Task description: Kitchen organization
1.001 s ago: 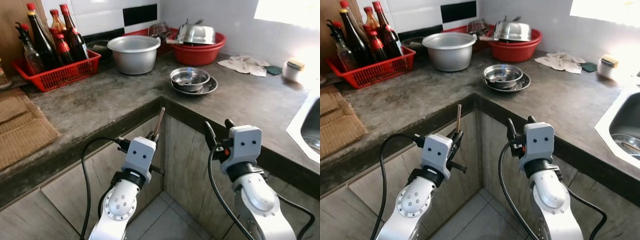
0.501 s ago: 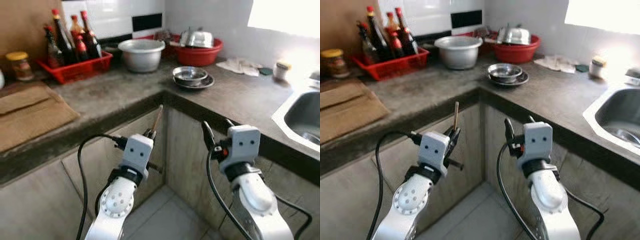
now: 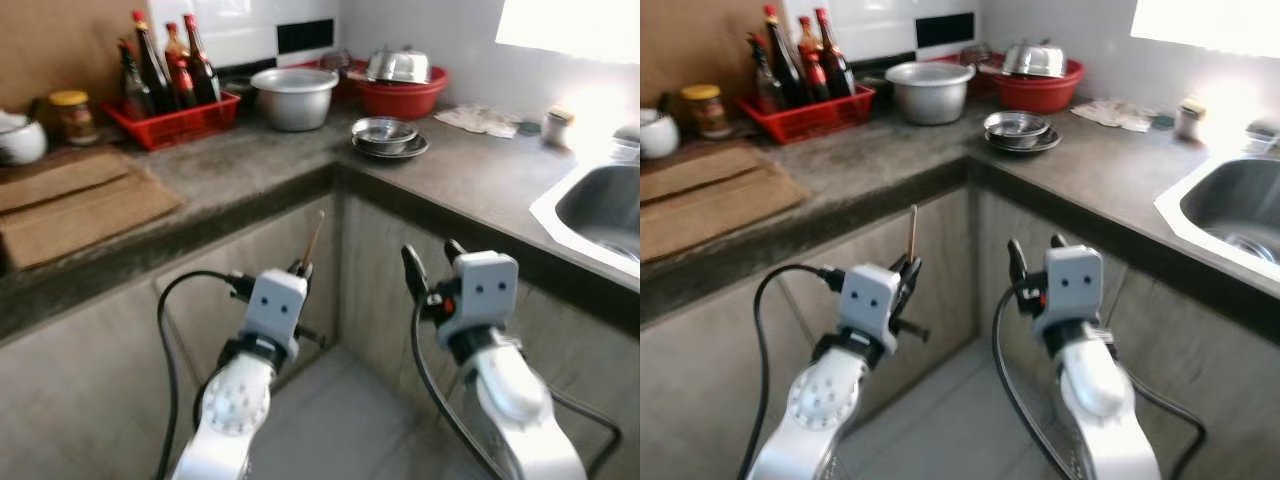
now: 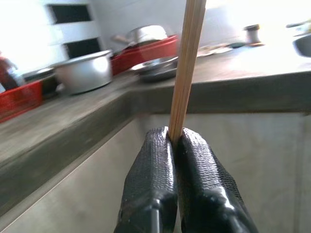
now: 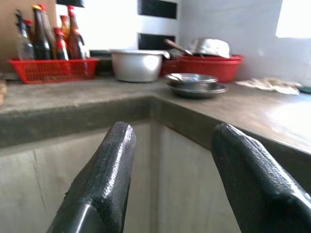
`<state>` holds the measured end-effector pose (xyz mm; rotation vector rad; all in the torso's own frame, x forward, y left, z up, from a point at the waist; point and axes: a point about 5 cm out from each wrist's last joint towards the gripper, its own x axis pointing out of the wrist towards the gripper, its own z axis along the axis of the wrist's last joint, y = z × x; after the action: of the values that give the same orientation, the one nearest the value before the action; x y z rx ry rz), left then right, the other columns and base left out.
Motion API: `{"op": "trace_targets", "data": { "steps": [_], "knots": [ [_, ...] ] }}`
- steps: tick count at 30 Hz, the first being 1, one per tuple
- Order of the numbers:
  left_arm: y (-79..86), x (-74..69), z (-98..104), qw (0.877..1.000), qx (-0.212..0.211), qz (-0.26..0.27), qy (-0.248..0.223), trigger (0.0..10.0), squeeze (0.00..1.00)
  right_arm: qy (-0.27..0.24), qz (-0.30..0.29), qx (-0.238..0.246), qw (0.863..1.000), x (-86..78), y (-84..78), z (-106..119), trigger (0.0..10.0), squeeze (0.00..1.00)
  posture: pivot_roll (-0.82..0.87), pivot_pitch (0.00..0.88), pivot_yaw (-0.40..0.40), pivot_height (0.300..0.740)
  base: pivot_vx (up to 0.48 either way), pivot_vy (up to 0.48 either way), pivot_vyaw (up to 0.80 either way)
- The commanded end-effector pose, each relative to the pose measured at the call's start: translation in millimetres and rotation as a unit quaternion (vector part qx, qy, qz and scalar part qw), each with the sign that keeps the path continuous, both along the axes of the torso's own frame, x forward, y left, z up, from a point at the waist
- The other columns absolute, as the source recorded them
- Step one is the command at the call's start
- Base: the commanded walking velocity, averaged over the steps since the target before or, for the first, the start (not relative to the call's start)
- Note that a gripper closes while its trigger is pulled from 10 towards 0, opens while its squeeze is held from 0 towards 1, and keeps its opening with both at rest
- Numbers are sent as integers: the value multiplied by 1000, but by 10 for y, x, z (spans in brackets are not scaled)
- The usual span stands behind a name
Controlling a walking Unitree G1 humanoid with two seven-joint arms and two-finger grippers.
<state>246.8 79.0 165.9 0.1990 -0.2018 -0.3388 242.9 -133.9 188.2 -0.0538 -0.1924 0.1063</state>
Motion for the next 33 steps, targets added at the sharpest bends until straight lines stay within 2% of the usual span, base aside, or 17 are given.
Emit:
{"op": "trace_targets", "data": {
  "steps": [1, 10, 12, 19, 26, 33],
  "knots": [
    [1, 19, 0, 1000, 1, -2, 6, 10000, 0, -2, -8, 3, 1000, 3, -21, 21, 10000, 0, 20, 45, -6, 740, 0, 0, 0],
    [4, 45, 21, 1000, 5, -1, 3, 10000, 0, -5, -16, 0, 1000, 45, -57, 50, 10000, 0, 22, 47, -8, 740, 0, 0, -48],
    [2, 48, 27, 1000, 6, -1, 1, 10000, 0, -6, -17, 0, 1000, 47, -58, 54, 10000, 0, 22, 47, -8, 740, 0, 0, -800],
    [-3, 54, 31, 1000, 26, -2, -15, 10000, 0, -6, -17, 1, 1000, 65, -53, 62, 10000, 0, 22, 47, -7, 740, 222, -390, 0],
    [0, 69, 65, 1000, 1, 4, -1, 10000, 0, -10, -16, 3, 1000, 74, -47, 82, 10000, 0, 21, 45, -6, 740, 133, -155, -800],
    [8, 86, 65, 1000, 3, 3, -1, 10000, 0, -11, -15, 3, 1000, 76, -45, 86, 10000, 0, 21, 44, -6, 740, 0, 0, -800]
  ]
}}
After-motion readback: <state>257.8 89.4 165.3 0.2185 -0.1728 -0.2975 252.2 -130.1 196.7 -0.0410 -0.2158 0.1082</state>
